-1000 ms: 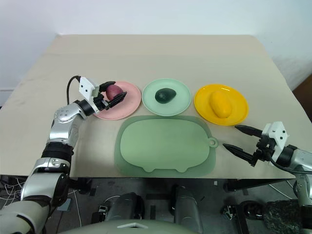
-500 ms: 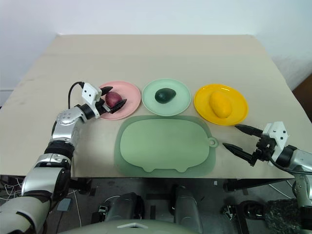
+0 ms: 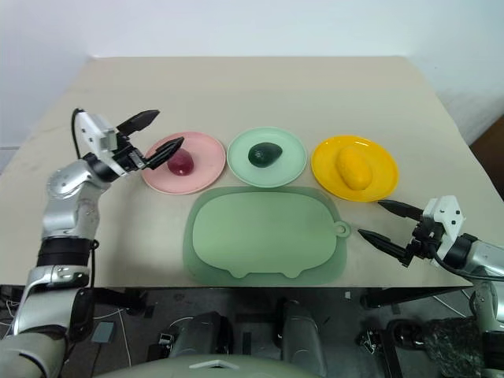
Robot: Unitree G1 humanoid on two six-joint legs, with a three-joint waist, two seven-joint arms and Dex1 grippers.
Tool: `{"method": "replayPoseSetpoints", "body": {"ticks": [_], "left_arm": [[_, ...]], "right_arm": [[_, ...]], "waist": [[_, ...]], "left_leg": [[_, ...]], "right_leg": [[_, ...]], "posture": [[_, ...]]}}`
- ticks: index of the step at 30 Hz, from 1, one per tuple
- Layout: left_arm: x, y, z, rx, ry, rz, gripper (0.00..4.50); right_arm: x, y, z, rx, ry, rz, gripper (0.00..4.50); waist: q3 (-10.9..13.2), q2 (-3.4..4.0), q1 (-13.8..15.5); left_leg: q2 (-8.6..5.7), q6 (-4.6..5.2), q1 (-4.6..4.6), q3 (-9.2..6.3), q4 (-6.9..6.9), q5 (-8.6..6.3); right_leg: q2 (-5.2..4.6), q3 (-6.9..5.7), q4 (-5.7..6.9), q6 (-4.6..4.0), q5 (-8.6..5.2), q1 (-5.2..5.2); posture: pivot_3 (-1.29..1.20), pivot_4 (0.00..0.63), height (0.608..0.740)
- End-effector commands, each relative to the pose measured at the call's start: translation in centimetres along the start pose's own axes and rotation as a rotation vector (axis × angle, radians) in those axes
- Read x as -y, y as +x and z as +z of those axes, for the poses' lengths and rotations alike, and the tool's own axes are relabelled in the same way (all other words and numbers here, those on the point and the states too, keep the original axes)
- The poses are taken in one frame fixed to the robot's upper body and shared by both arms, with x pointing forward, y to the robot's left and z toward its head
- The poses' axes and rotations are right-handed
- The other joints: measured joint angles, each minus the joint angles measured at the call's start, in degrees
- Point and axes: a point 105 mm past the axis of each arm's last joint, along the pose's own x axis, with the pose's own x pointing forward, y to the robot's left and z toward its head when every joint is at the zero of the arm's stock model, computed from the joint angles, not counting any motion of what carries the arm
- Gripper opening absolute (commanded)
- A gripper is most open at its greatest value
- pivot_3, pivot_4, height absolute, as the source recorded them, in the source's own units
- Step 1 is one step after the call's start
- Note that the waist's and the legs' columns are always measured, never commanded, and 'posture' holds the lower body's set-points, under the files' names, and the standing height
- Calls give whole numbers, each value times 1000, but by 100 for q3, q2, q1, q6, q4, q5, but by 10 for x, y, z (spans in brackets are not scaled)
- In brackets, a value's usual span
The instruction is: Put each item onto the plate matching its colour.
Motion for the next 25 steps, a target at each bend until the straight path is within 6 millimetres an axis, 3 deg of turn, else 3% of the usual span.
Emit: {"method": "replayPoseSetpoints", "body": {"ticks": [1,6,14,25], "left_arm": [[-8,-39,19,-6,9,19,4457],[-11,-95,-1,-173,-28,97,4457],[-7,-141,-33,-275,-80,225,4457],[-2,-133,-50,-244,-93,256,4457]], "right_arm": [[6,-12,9,29,-34,-40,4500],[7,-25,7,29,-42,-88,4500],[14,-43,4,16,-47,-171,4500],[8,-66,7,7,-66,-224,4500]], "waist": [[0,0,-7],[-1,2,40],[-2,3,27],[-3,2,32]], "left_leg": [[1,12,1,-2,-2,-7],[1,14,-1,-3,4,-8],[3,17,-4,-7,1,-10],[5,17,-6,-6,1,-11]], "right_leg": [[2,1,0,0,-1,-2],[-6,-2,-2,0,-2,1],[-3,-1,-2,0,-4,-4],[-5,-1,-3,0,-3,-5]], "posture": [[0,150,737],[0,150,737],[0,150,737],[0,150,737]]}}
